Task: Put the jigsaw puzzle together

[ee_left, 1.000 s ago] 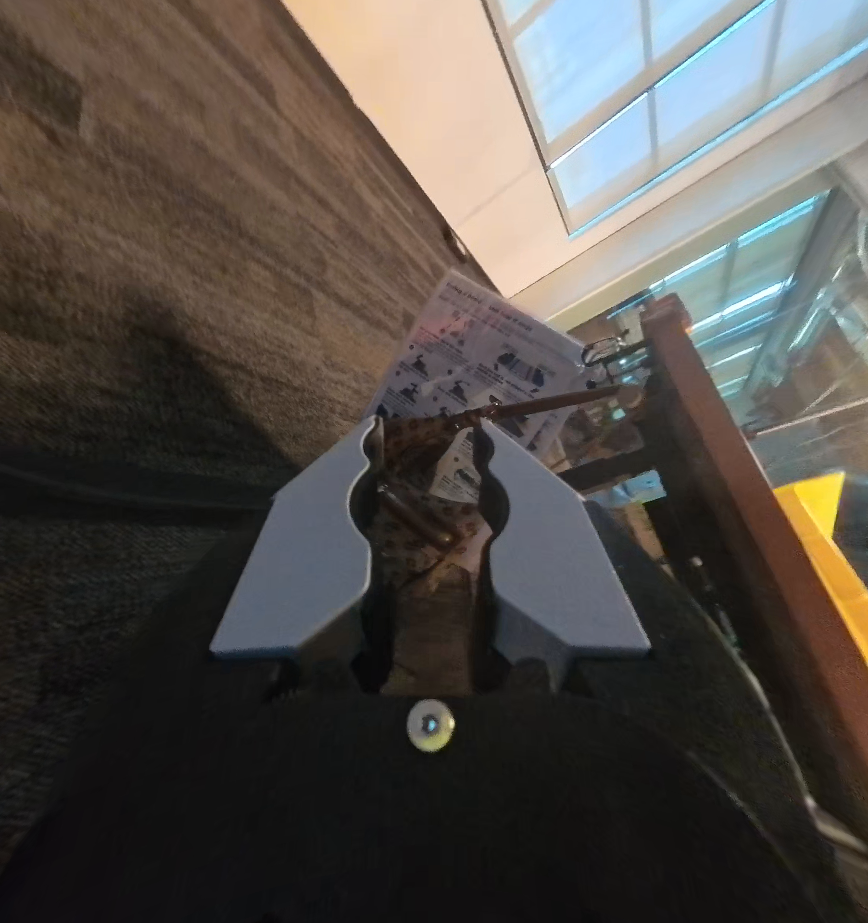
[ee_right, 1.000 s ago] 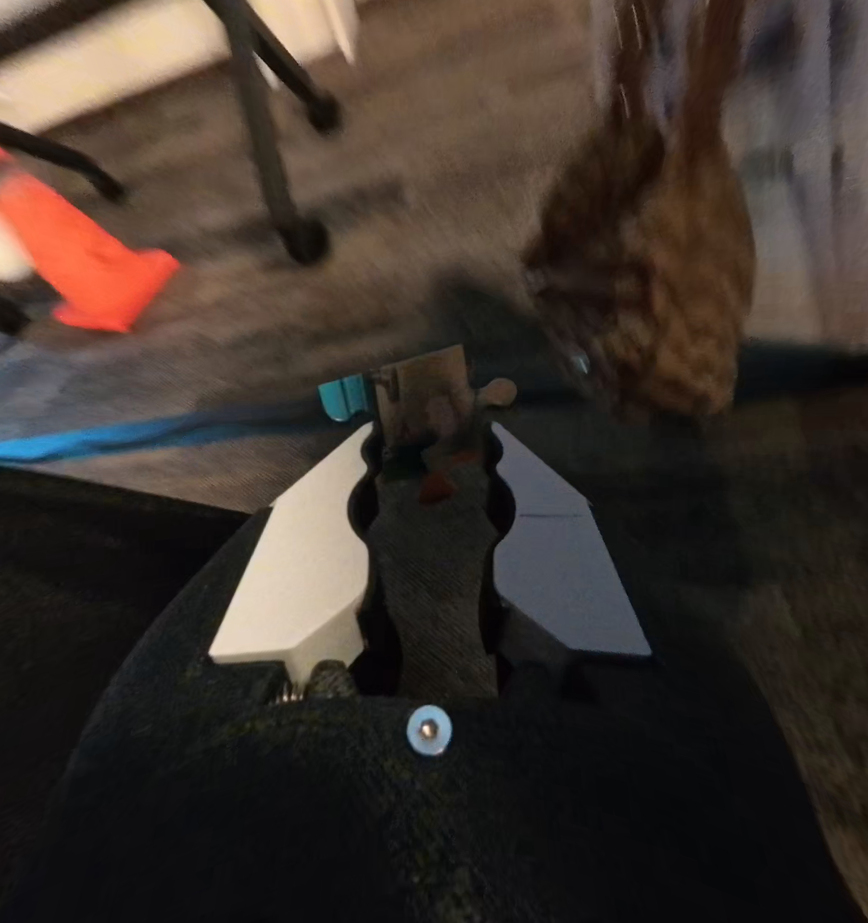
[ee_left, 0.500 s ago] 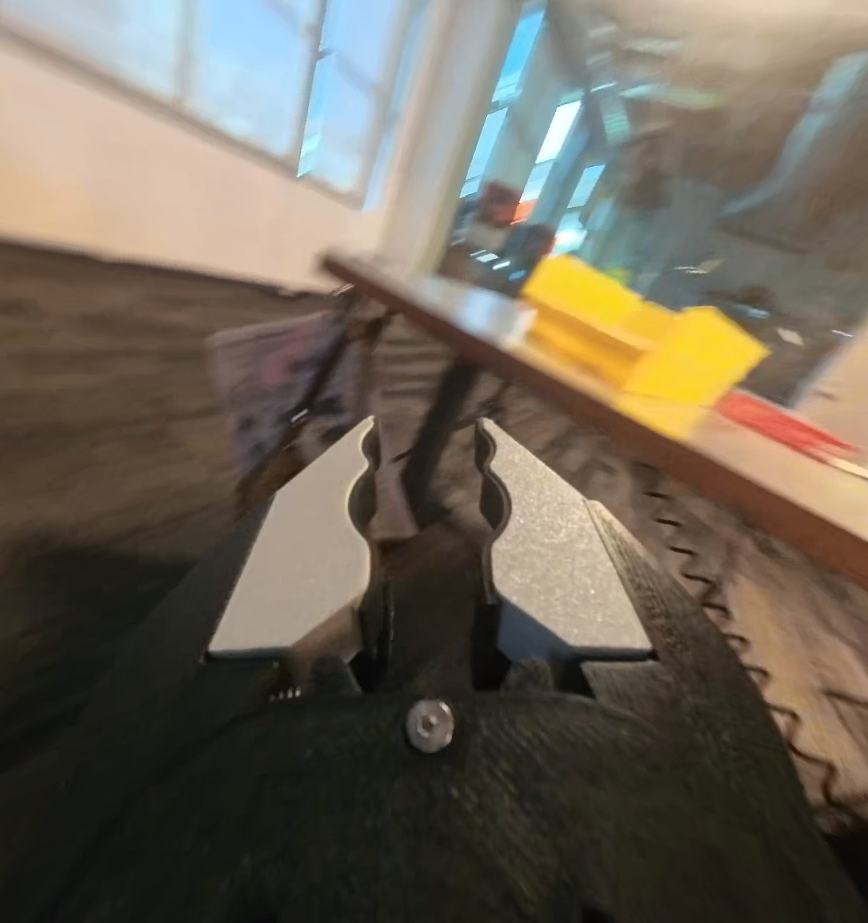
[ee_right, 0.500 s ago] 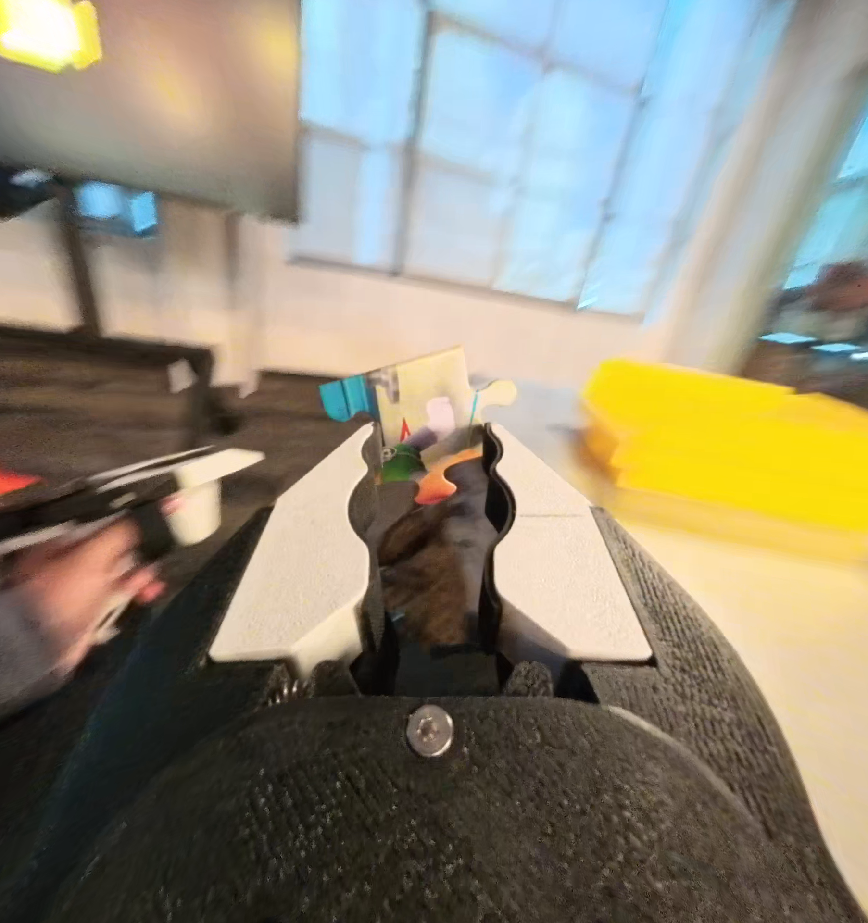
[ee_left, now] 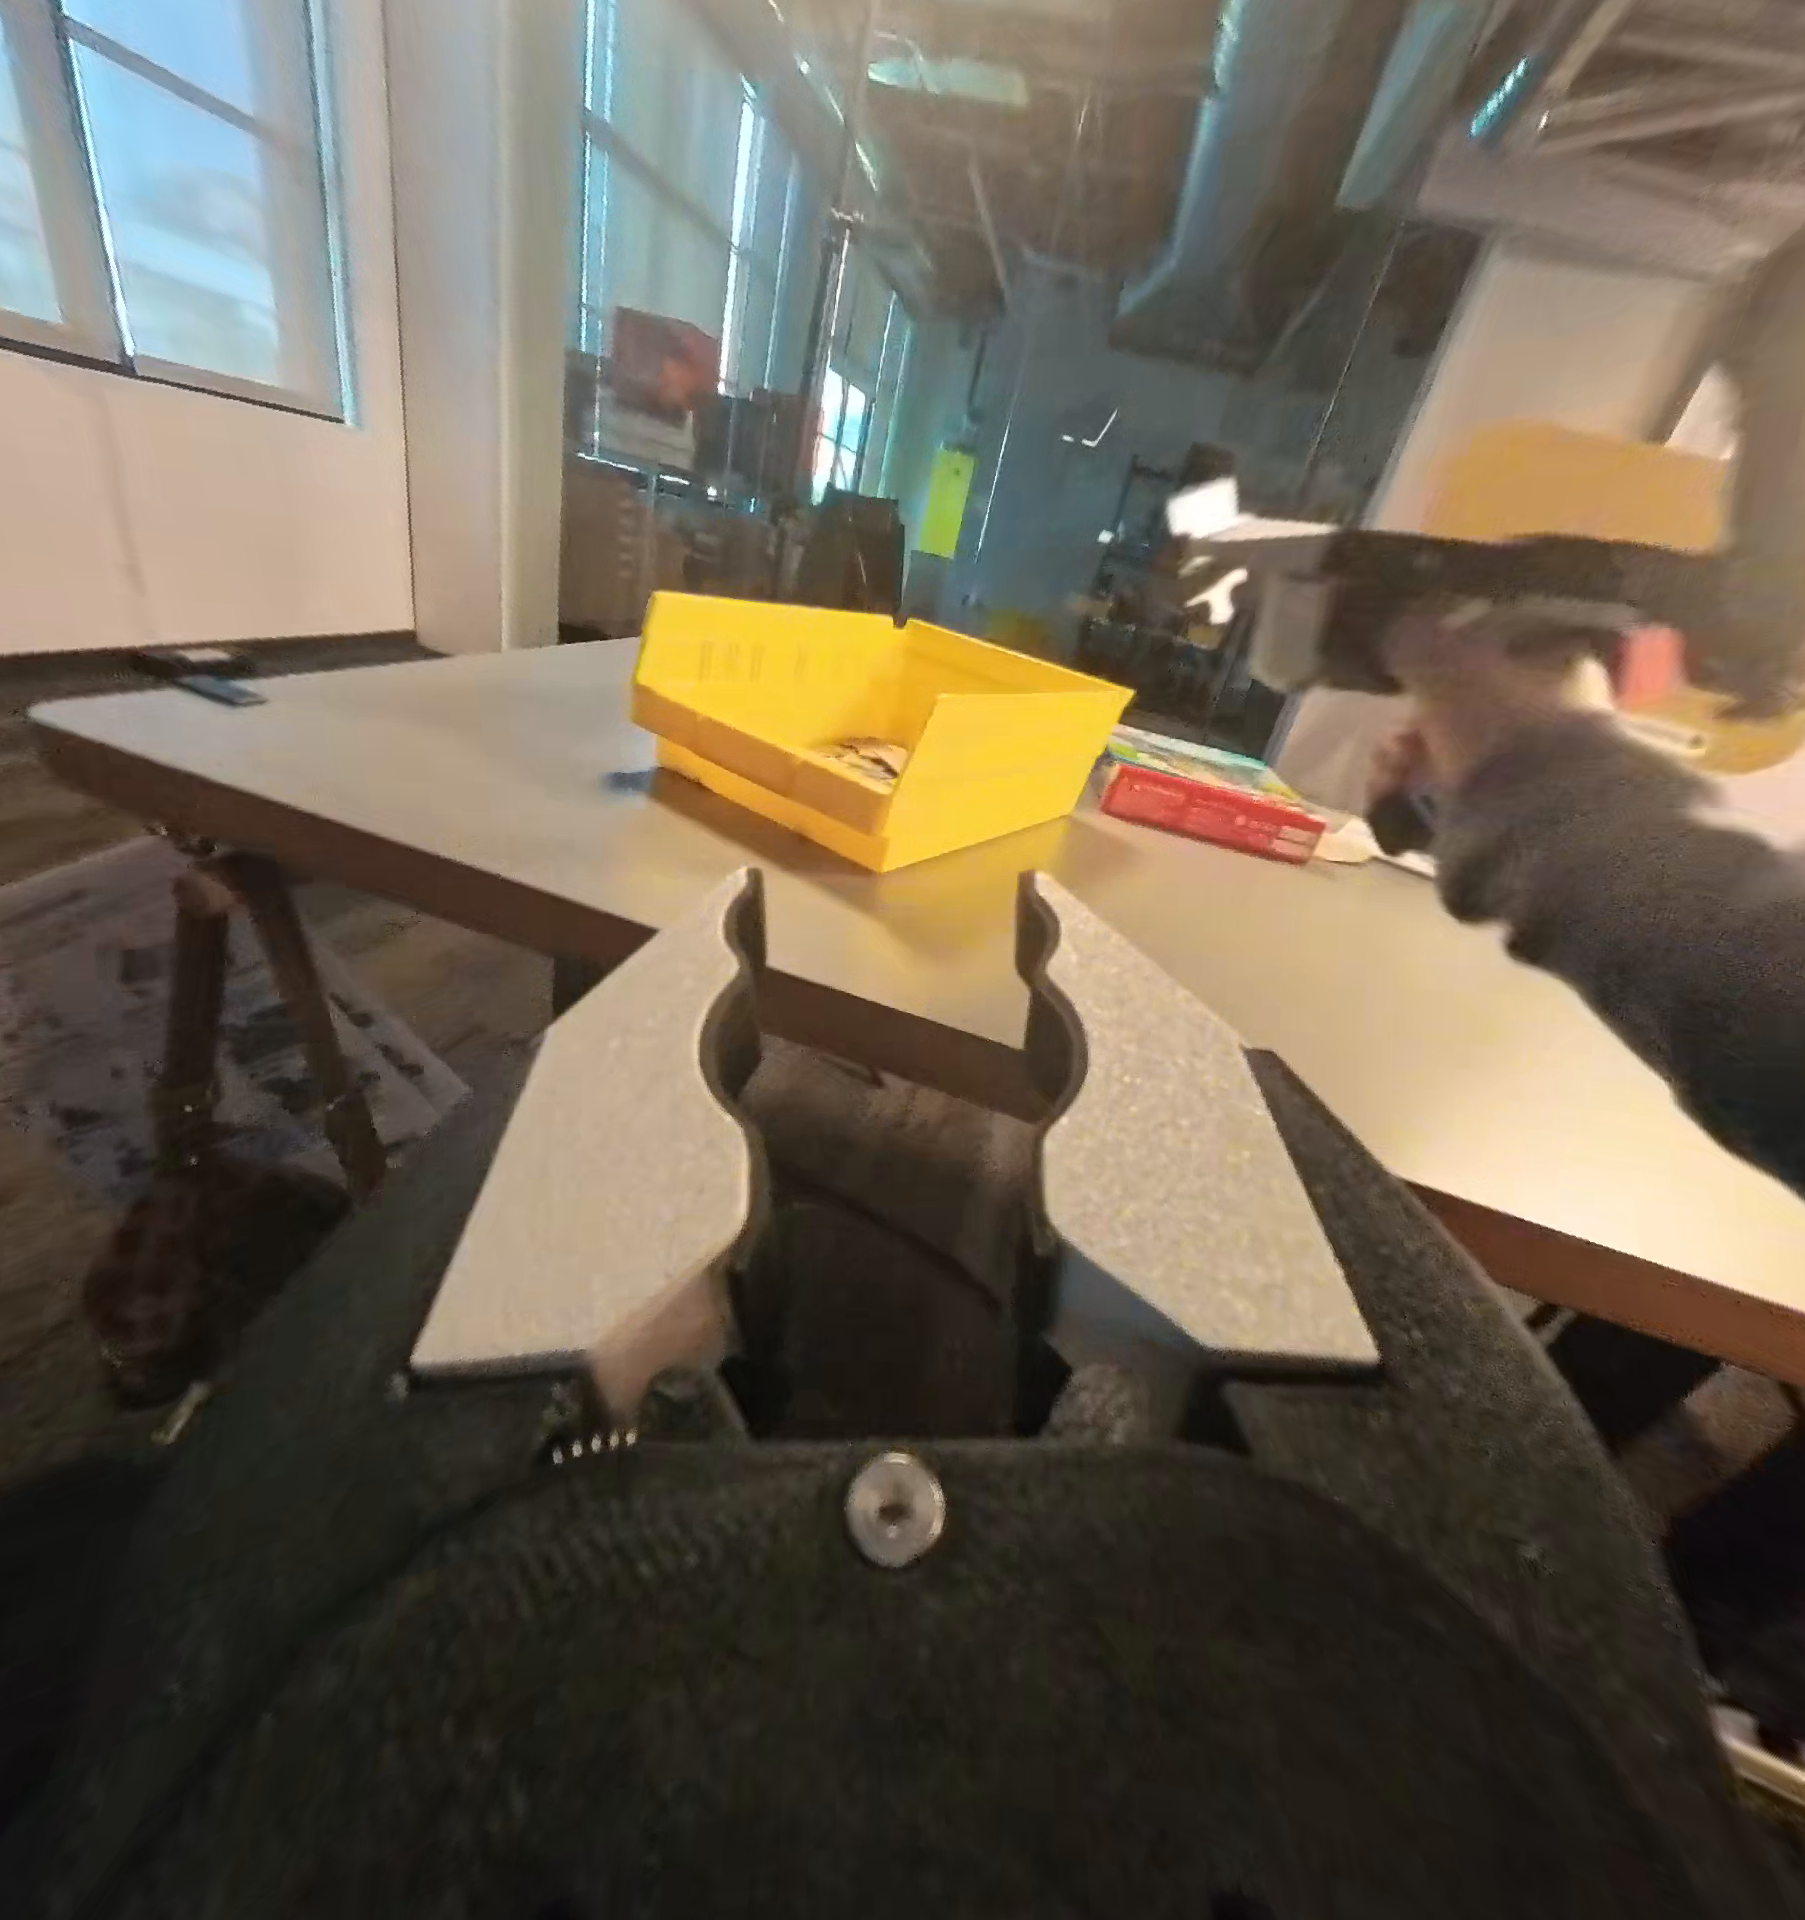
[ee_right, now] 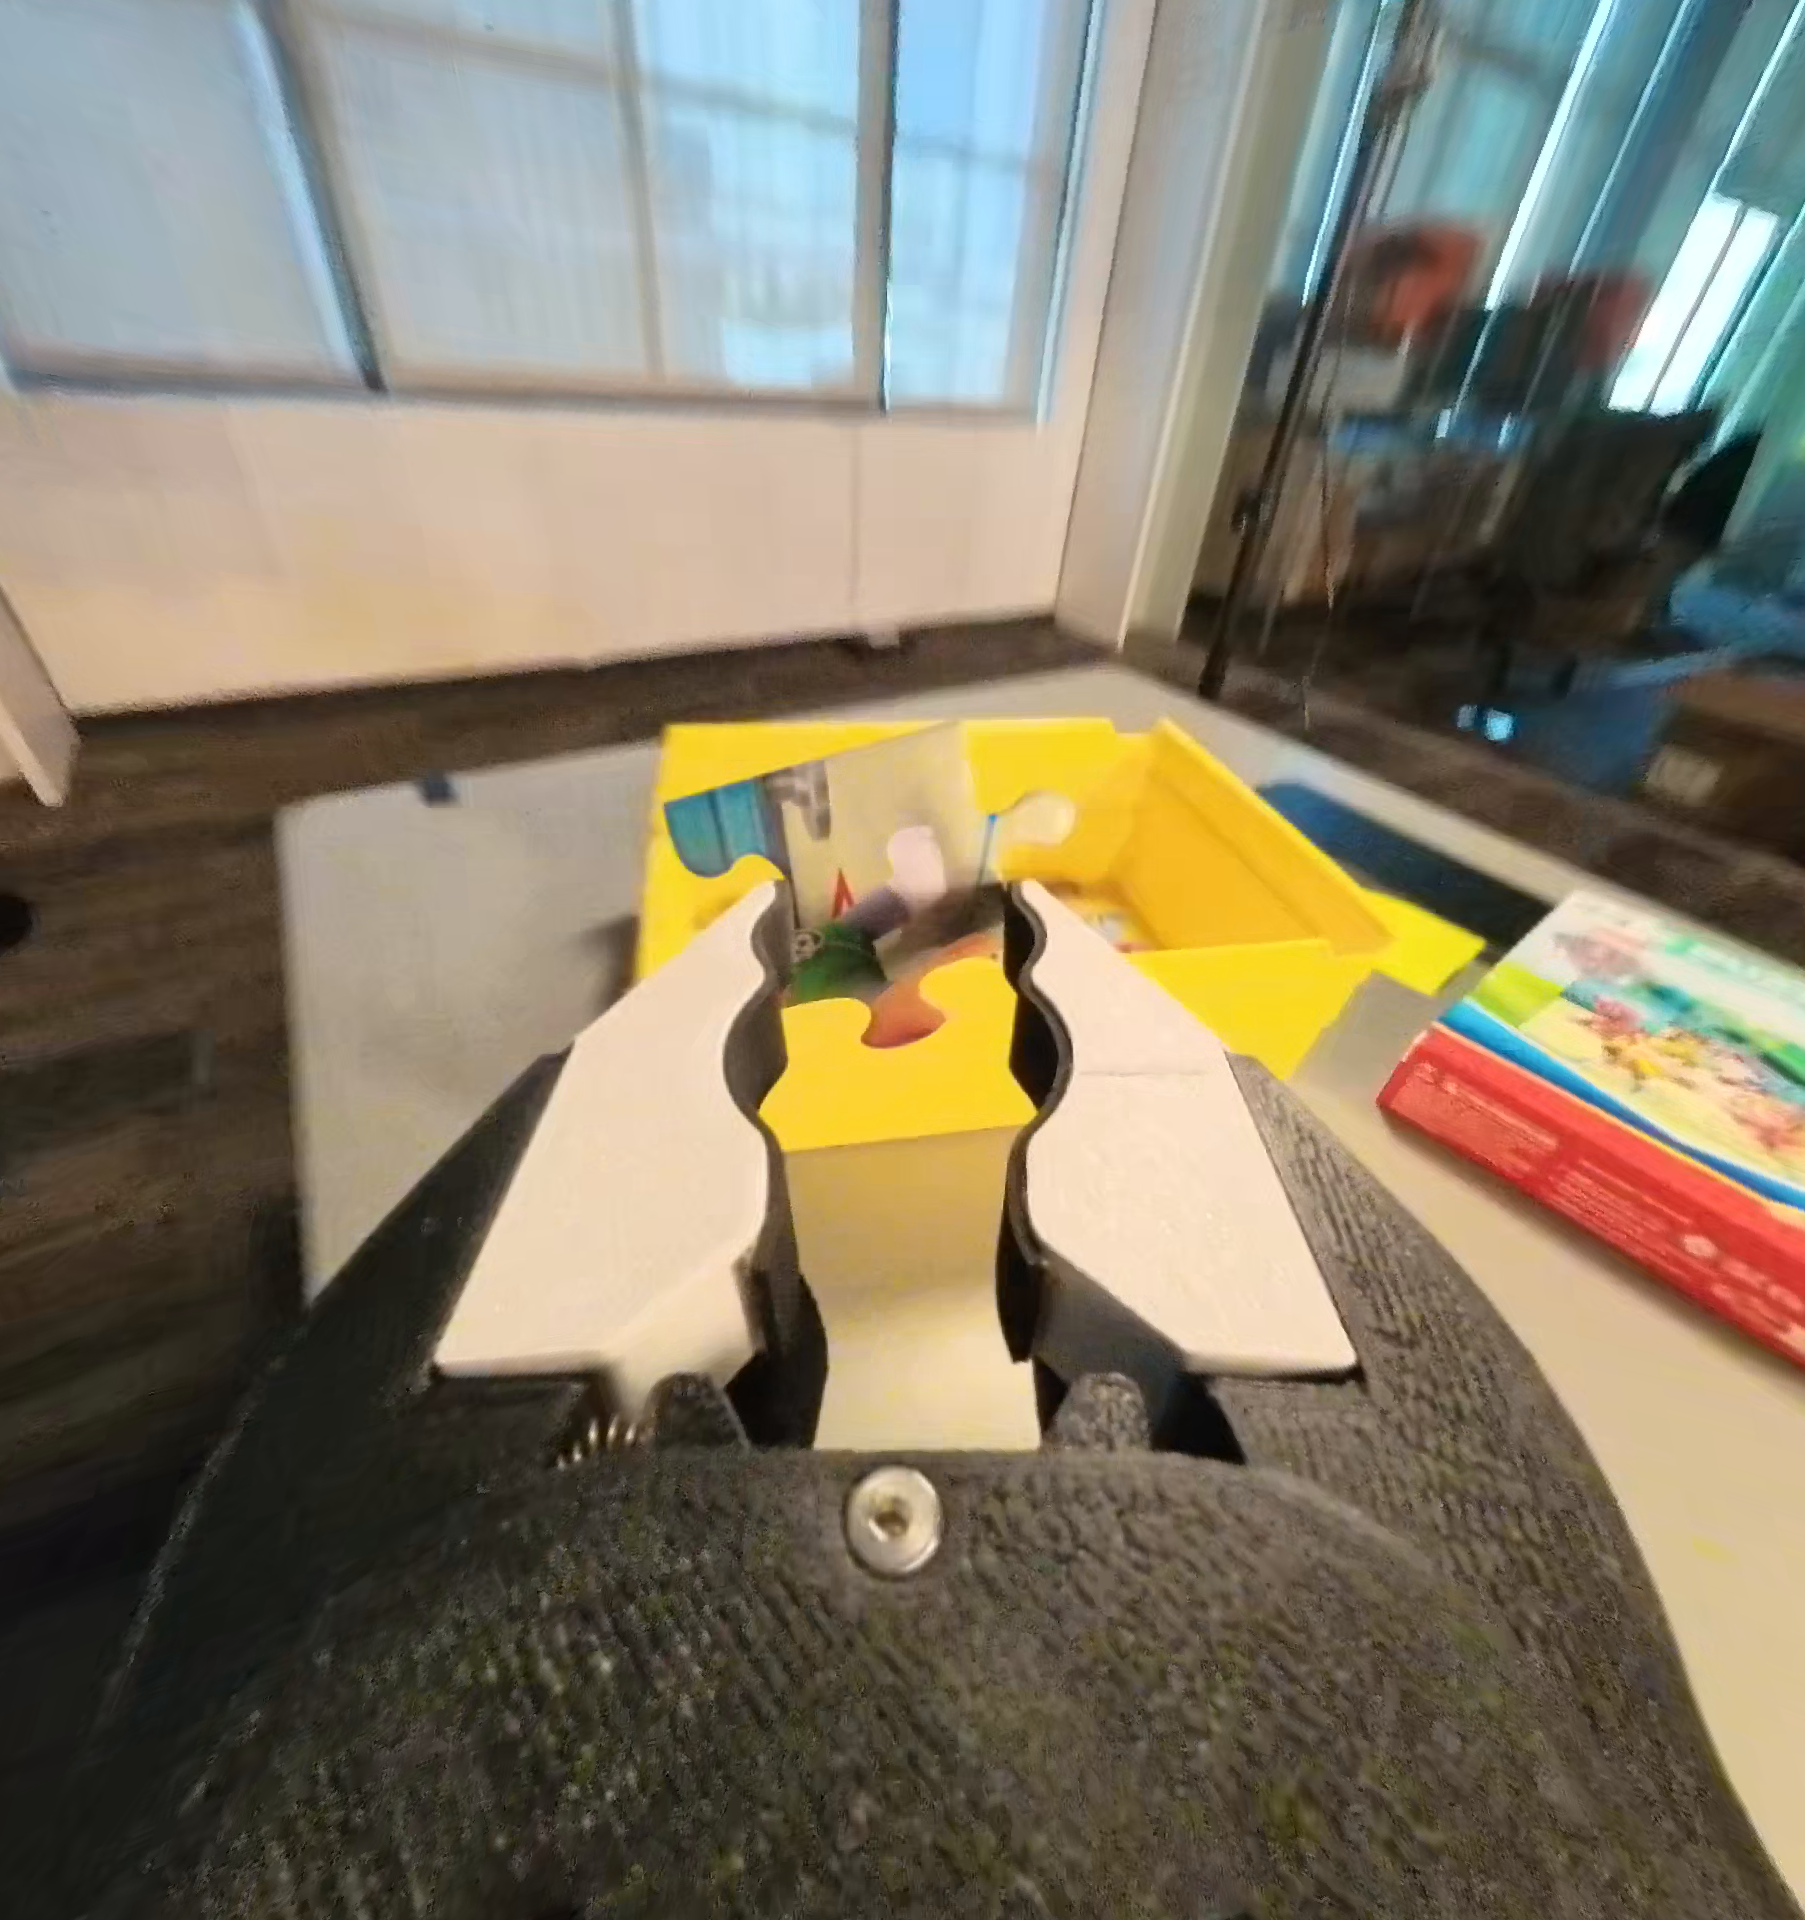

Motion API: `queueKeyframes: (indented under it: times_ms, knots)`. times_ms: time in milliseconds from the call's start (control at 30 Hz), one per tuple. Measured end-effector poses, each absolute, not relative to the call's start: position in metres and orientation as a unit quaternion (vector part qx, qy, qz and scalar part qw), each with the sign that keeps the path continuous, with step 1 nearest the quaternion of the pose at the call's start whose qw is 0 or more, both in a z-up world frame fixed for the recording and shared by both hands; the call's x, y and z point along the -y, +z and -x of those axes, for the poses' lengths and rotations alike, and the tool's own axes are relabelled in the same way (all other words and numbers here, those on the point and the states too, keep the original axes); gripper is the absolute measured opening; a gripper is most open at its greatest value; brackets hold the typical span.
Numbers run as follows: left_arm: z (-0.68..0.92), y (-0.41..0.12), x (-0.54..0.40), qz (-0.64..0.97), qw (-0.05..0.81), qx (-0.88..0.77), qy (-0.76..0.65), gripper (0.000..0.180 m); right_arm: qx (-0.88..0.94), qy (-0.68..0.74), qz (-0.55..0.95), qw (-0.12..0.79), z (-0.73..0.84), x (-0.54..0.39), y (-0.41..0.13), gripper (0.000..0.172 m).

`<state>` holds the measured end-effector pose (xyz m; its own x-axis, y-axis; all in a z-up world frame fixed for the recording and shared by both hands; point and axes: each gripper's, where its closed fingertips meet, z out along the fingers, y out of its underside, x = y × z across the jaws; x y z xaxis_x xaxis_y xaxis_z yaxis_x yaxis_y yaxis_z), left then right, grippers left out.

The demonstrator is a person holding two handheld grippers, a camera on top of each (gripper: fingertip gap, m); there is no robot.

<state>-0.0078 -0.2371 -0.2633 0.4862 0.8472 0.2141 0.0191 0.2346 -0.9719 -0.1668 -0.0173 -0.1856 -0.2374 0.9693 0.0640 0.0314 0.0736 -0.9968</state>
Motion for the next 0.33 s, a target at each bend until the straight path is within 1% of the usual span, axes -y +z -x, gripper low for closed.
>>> queueKeyframes:
  times_ms: [133,300,333]
  knots:
    - [0.06,-0.246,0.207,0.551,0.673,0.386,0.307,0.05,0.646,0.451,0.481,0.386,0.281,-0.012,-0.223,0.039]
    - [0.126,-0.212,0.148,0.542,0.701,0.335,0.321,0.054,0.701,0.424,0.458,0.346,0.342,-0.028,-0.232,0.039]
    - [0.136,-0.207,0.137,0.538,0.703,0.327,0.33,0.053,0.717,0.415,0.452,0.332,0.349,-0.028,-0.238,0.046]
